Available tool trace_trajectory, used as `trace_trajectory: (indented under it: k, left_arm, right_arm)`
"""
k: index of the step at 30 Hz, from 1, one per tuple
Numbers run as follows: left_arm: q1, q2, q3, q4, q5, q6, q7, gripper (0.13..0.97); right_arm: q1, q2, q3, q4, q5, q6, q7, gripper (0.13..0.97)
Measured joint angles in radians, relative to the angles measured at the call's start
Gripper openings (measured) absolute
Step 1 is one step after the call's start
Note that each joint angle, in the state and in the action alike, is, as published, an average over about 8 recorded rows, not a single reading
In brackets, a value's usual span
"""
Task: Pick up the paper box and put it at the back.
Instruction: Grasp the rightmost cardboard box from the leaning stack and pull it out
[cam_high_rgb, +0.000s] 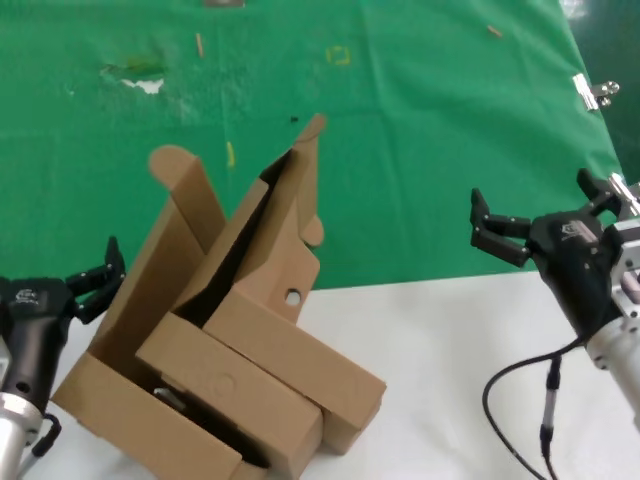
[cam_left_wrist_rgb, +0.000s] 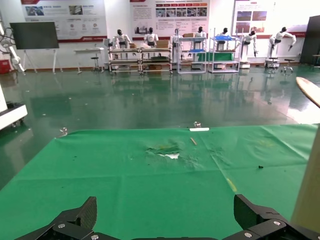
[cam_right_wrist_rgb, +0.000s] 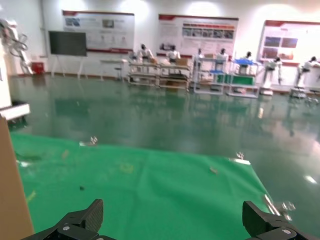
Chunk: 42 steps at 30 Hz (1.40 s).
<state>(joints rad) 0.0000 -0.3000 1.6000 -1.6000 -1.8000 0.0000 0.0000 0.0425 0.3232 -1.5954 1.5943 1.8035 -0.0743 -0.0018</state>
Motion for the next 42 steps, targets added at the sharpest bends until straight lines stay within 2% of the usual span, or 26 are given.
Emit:
trace_trajectory:
  k: [3,6,10,14,17,22,28,29,37,40,42]
  left_arm:
    - [0.000,0.000,0.000,0.000,0.000,0.000,0.000,0.962]
    - [0.000,0.000,0.000,0.000,0.000,0.000,0.000,0.952]
    - [0.000,0.000,0.000,0.000,0.000,0.000,0.000,0.940]
    - [0.000,0.000,0.000,0.000,0.000,0.000,0.000,0.905]
    - [0.000,0.000,0.000,0.000,0.000,0.000,0.000,0.871]
    - [0.000,0.000,0.000,0.000,0.000,0.000,0.000,0.808]
    - [0.000,0.000,0.000,0.000,0.000,0.000,0.000,0.690]
    - [0.000,0.000,0.000,0.000,0.000,0.000,0.000,0.690]
    - [0.000,0.000,0.000,0.000,0.000,0.000,0.000,0.474]
    - [0.000,0.000,0.000,0.000,0.000,0.000,0.000,0.474]
    - [0.000,0.000,0.000,0.000,0.000,0.000,0.000,0.430]
  right_arm:
    - [-0.001,0.015,0.040,0.023,0.037,-0.074,-0.030,0.966]
    - [-0.008,0.048,0.095,0.038,0.112,-0.187,-0.108,0.966]
    - [-0.025,0.146,0.146,0.025,0.252,-0.370,-0.269,0.966]
    - [-0.042,0.262,0.142,-0.024,0.342,-0.560,-0.452,0.966]
    - [-0.041,0.323,0.106,-0.071,0.337,-0.695,-0.583,0.966]
    - [-0.002,0.357,0.012,-0.150,0.249,-0.843,-0.729,0.966]
    - [0.057,0.342,-0.082,-0.224,0.177,-0.919,-0.773,0.965]
    - [0.064,0.339,-0.094,-0.233,0.171,-0.930,-0.773,0.965]
    - [0.090,0.324,-0.151,-0.270,0.155,-1.001,-0.752,0.948]
    - [0.093,0.320,-0.160,-0.273,0.152,-1.012,-0.746,0.930]
    - [0.094,0.317,-0.165,-0.275,0.150,-1.017,-0.742,0.918]
